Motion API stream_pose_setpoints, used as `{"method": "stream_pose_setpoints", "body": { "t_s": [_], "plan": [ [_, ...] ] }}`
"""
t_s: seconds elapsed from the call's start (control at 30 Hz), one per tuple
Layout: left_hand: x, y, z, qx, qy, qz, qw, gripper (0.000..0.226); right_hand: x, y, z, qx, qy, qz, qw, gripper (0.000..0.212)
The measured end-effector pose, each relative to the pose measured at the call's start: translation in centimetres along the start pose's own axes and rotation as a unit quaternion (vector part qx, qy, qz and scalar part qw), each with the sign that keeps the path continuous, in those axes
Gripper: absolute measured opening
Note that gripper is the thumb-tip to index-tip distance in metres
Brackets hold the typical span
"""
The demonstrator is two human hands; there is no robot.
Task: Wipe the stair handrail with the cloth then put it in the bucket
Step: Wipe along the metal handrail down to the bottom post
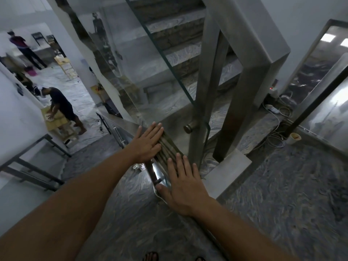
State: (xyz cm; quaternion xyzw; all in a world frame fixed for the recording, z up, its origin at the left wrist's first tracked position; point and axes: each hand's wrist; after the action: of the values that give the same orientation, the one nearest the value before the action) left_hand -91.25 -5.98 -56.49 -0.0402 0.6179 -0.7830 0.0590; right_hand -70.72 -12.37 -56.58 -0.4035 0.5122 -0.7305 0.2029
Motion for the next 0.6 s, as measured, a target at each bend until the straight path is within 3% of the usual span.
{"method": "stream_pose_setpoints", "body": {
  "t_s": [0.1, 0.33, 0.43, 0.6],
  "plan": [
    [1.9, -0.1, -1.4, 0.014, 0.012, 0.049, 0.999, 0.085, 0.3, 0.1, -1.9, -0.009, 0.008, 0.01, 1.0, 0.089],
    [2.6, -0.1, -1.4, 0.017, 0.023, 0.128, 0.991, 0.074, 0.8, -0.6, -2.2, -0.017, 0.003, 0.058, 0.998, 0.065],
    [2.6, 0.4, -0.1, 0.007, 0.032, 0.092, 0.995, 0.075, 1.3, -0.9, -1.1, -0.015, 0.009, 0.074, 0.997, 0.064],
    [0.8, 1.7, 4.4, -0.005, 0.087, 0.045, 0.995, 0.078, 0.8, 0.5, 2.0, -0.079, 0.059, 0.044, 0.994, 0.059]
  ]
}}
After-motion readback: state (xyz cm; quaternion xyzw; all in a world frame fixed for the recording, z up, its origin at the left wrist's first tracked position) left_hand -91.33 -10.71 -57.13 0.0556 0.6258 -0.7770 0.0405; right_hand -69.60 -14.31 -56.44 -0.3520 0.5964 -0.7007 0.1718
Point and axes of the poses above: each hand's wrist, its own z-axis away from the middle knuckle, its own y-axis out of the palm, x = y × z, and after that the axes turned 14 degrees about -y, right-handed
